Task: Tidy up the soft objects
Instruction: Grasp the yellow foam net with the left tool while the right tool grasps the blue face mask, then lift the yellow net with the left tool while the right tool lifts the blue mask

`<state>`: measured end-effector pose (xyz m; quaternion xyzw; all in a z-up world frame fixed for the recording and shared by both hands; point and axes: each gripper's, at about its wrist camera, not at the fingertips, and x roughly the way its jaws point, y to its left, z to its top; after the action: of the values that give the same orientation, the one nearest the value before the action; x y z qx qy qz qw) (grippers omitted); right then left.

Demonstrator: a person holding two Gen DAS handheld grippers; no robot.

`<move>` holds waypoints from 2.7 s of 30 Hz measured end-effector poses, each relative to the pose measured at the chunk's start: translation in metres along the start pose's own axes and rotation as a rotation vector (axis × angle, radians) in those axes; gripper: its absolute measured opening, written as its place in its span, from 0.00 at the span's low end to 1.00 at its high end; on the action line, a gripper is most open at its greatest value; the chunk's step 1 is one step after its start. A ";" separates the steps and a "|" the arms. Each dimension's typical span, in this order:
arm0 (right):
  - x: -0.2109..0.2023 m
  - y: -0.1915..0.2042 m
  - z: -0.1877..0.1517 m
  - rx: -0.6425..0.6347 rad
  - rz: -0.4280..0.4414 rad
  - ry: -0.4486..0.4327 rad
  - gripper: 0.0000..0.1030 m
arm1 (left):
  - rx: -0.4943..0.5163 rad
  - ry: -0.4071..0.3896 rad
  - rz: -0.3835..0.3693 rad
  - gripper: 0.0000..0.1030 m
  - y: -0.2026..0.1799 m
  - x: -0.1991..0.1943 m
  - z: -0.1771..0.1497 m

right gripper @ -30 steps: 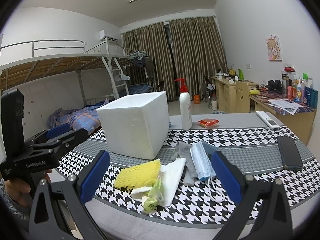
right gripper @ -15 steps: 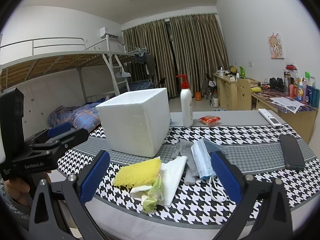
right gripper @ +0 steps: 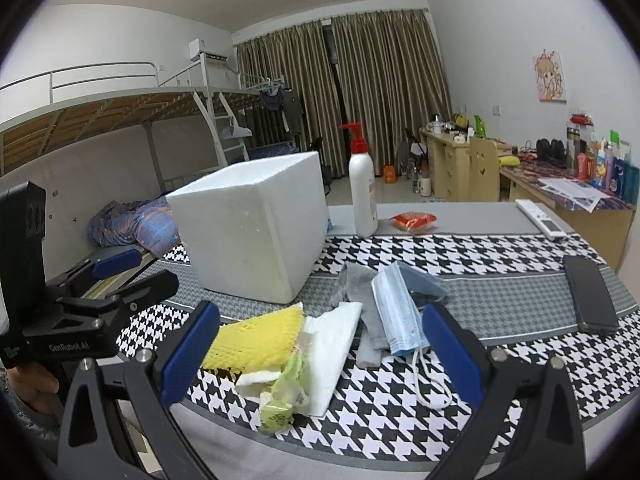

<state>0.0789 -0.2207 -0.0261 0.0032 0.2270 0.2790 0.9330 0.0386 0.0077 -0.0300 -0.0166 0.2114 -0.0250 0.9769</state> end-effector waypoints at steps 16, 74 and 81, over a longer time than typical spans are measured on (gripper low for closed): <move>0.027 -0.019 -0.004 0.024 -0.067 0.075 0.99 | 0.038 0.141 -0.070 0.99 -0.016 0.040 -0.018; 0.069 -0.048 -0.007 0.072 -0.091 0.221 0.07 | 0.037 0.343 -0.276 0.00 -0.007 0.070 -0.041; 0.053 -0.042 -0.001 0.068 -0.074 0.182 0.07 | 0.044 0.295 -0.283 0.00 -0.004 0.047 -0.035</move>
<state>0.1394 -0.2282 -0.0547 0.0012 0.3203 0.2358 0.9175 0.0670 0.0006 -0.0810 -0.0209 0.3472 -0.1686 0.9223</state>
